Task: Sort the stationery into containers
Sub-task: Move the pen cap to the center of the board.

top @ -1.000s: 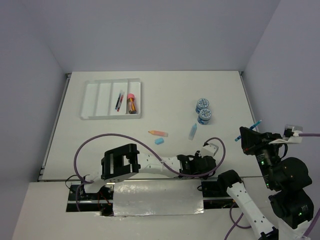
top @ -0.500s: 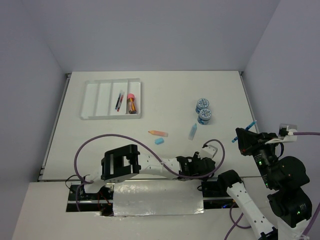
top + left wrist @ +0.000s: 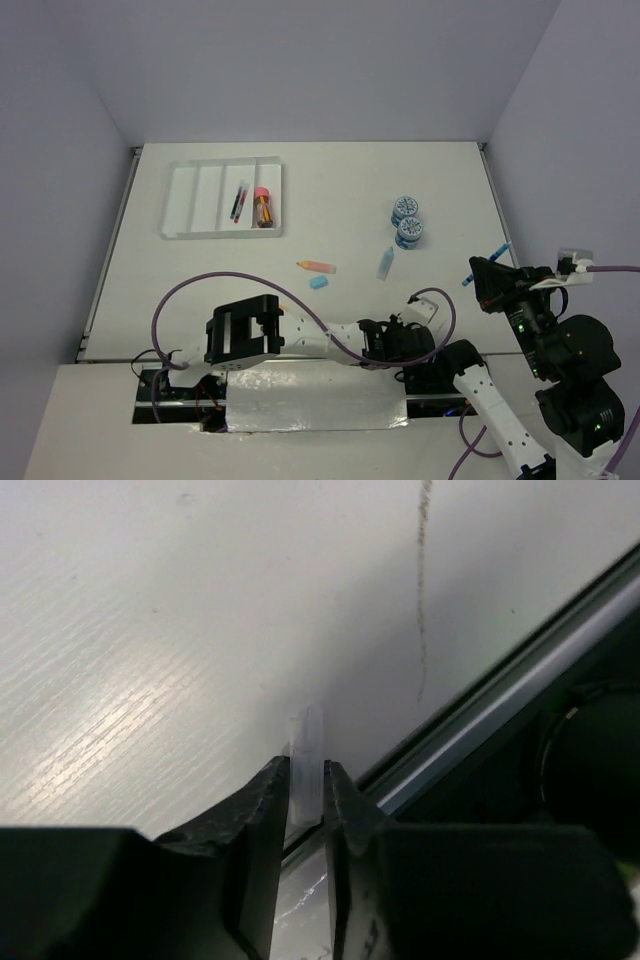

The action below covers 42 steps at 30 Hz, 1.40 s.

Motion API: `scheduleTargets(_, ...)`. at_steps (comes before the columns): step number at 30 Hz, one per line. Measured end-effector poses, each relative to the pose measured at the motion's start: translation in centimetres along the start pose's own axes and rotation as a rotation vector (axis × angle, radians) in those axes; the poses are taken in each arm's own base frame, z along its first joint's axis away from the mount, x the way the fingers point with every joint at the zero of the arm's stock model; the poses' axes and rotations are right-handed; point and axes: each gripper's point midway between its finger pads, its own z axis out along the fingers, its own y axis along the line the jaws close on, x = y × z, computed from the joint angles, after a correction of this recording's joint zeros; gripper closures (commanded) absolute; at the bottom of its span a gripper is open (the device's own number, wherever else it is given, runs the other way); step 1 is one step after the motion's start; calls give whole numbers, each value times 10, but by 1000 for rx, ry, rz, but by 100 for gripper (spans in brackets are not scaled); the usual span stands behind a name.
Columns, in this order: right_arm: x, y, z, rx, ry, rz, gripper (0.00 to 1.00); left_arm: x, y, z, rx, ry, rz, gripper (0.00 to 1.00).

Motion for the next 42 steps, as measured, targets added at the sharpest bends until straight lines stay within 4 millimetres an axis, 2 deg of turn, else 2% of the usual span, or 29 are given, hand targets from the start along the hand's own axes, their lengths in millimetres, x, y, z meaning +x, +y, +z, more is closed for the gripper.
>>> scheduleTargets(2,-1,1,-1,-7,-4,1,100,-1,3,1,-14,-7,6,83)
scheduleTargets(4,-1,2,-2,-12,-3,0,100,-2,4,1,-20,-15,12,89)
scheduleTargets(7,0,3,-2,-18,-2,-3,100,-3,8,3,-14,-44,35,96)
scheduleTargets(9,-1,4,-2,-26,-2,-5,100,-2,17,1,-5,-65,62,100)
scheduleTargets(12,-3,7,-1,-38,-12,-4,100,-4,49,-6,-26,-72,126,100)
scheduleTargets(15,-7,11,1,-59,-26,0,100,-11,92,-9,-86,-67,180,100)
scheduleTargets(18,-4,16,8,-82,-20,1,100,-16,126,-15,-139,-60,206,100)
scheduleTargets(21,8,21,21,-108,24,-4,100,-9,150,-27,-163,-31,259,100)
scheduleTargets(25,35,30,43,-156,125,-11,100,8,163,-48,-80,52,347,100)
scheduleTargets(28,59,32,56,-175,201,-12,100,14,174,-57,1,94,358,100)
scheduleTargets(30,71,32,60,-186,238,-10,100,17,185,-59,24,114,349,93)
scheduleTargets(33,74,37,60,-215,247,-7,100,16,192,-58,35,123,344,67)
scheduleTargets(37,70,42,61,-237,235,-6,100,17,190,-56,45,132,360,61)
scheduleTargets(42,68,42,58,-241,225,-6,100,14,192,-55,27,124,357,47)
